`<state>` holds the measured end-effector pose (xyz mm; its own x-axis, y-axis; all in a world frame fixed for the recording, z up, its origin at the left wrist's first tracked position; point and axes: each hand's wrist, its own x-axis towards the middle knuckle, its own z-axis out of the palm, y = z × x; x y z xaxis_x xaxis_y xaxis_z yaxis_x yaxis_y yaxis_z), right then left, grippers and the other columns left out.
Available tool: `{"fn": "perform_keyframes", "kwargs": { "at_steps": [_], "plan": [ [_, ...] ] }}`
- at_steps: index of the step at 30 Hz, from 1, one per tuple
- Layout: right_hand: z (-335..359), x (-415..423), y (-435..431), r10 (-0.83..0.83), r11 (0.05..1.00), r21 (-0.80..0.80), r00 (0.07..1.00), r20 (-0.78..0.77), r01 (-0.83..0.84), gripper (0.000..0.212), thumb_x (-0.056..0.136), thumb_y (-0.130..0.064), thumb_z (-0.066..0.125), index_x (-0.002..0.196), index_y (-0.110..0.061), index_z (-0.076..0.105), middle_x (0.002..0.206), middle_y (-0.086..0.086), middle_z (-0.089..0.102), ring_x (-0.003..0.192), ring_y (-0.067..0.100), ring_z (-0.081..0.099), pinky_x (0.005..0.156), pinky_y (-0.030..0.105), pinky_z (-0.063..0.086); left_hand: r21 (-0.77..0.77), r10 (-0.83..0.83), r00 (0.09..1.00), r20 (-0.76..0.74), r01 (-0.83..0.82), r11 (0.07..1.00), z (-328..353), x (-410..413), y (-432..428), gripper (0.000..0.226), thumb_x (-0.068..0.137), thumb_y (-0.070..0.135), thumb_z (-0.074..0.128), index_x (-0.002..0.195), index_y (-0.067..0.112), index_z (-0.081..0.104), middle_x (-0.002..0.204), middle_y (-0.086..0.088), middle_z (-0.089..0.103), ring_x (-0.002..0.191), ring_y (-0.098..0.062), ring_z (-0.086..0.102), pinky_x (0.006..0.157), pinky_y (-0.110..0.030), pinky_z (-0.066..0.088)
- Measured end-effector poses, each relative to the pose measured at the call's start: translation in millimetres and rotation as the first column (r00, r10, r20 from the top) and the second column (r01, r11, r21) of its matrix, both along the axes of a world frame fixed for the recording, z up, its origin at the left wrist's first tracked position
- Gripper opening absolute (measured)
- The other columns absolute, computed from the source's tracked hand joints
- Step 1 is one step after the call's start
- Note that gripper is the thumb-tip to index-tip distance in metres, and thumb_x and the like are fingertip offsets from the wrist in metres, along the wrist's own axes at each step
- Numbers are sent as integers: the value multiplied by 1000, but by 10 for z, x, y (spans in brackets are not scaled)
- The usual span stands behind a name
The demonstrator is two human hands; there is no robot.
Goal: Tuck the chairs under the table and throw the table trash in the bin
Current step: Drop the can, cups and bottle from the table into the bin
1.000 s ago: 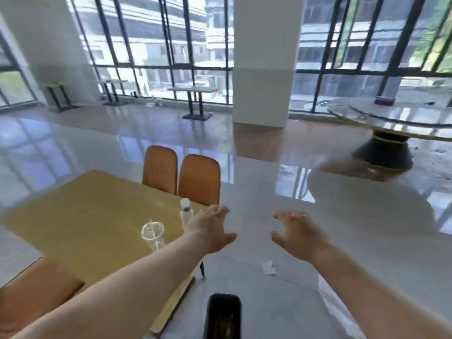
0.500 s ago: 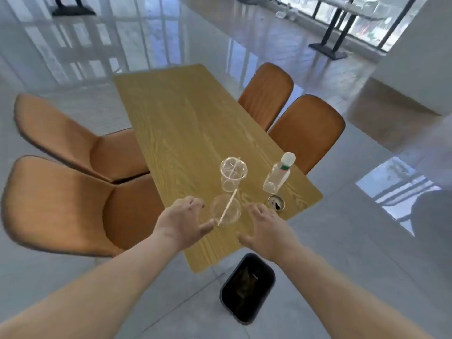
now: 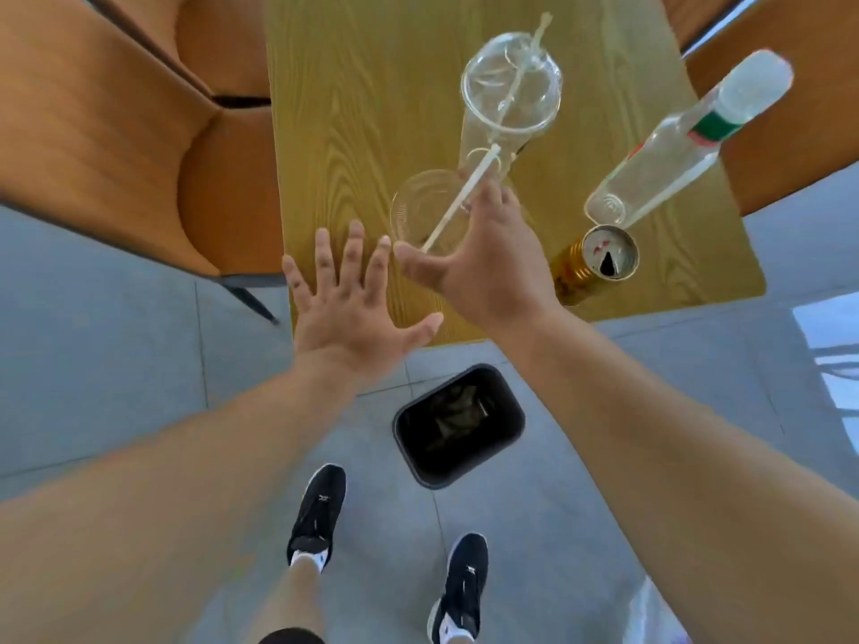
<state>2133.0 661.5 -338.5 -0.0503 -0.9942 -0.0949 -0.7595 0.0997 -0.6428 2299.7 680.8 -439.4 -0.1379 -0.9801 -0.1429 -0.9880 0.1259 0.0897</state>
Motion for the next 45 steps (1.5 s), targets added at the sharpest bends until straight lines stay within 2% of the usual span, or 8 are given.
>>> {"fn": "perform_keyframes", "kwargs": {
  "at_steps": [6, 13, 17, 21, 26, 30, 35, 45],
  "plan": [
    [24, -392, 937, 16, 1000, -16, 1000, 18, -16, 104, 68, -64, 79, 153, -23, 34, 126, -15, 39, 103, -7, 36, 75, 9, 36, -33, 9, 999, -35, -10, 999, 10, 6, 9, 99, 86, 90, 1, 165, 30, 6, 174, -5, -5, 158, -35, -13, 122, -66, -6],
    [-507, -515, 1637, 99, 995, -24, 993, -56, -101, 102, 67, -64, 79, 151, -25, 37, 131, -10, 45, 105, 9, 56, 71, 3, 33, -74, -40, 998, -54, 36, 997, -40, 28, 20, 85, 93, 84, 14, 164, 38, 10, 175, -1, -1, 159, -32, -10, 121, -69, -6],
    [-1042, -570, 1718, 144, 985, 120, 974, -178, -123, 109, 69, -59, 87, 156, -24, 31, 139, 2, 48, 119, 27, 55, 91, 35, 54, -88, -36, 998, -59, 30, 996, -48, 59, 15, 84, 93, 85, 15, 164, 39, 8, 175, -1, 0, 159, -32, -11, 122, -69, -5],
    [-1309, -580, 1674, 247, 900, 412, 944, -219, -140, 113, 74, -70, 77, 162, -32, 18, 160, 2, 32, 134, 31, 44, 108, 43, 43, -71, -35, 998, -59, 31, 997, -23, 50, 5, 85, 92, 85, 15, 163, 40, 8, 175, -1, 0, 159, -33, -10, 122, -69, -5],
    [-940, -688, 1579, -220, 975, 28, 974, -61, 222, 67, 81, -61, 65, 135, -24, 47, 126, -8, 53, 118, 18, 50, 98, 41, 49, -72, -30, 998, -50, 26, 997, -18, 56, 9, 85, 92, 85, 15, 164, 40, 8, 175, 0, 0, 159, -31, -10, 122, -68, -5],
    [-548, -1127, 1270, -522, 822, -212, 848, 90, 529, 82, 76, -57, 75, 140, -21, 39, 129, -9, 46, 112, 18, 52, 96, 56, 49, -82, -30, 998, -54, 26, 996, -41, 55, 16, 85, 92, 85, 18, 164, 39, 12, 175, 0, 2, 159, -31, -9, 122, -69, -3],
    [-342, -1369, 734, -374, 905, -162, 917, 137, 393, 105, 75, -59, 83, 157, -28, 24, 148, -7, 40, 127, 19, 52, 105, 48, 49, -83, -29, 998, -55, 24, 996, 3, 37, 17, 85, 92, 84, 17, 164, 39, 14, 174, 0, 3, 159, -32, -8, 122, -69, -3],
    [-461, -725, 1269, 10, 969, -247, 1000, -4, -11, 80, 79, -43, 80, 147, -21, 43, 134, -9, 54, 122, 15, 58, 102, 24, 46, -100, -33, 997, -69, 26, 995, -33, 30, 28, 85, 93, 84, 18, 164, 38, 13, 174, -2, 5, 159, -32, -5, 121, -70, -2]
  ]
}}
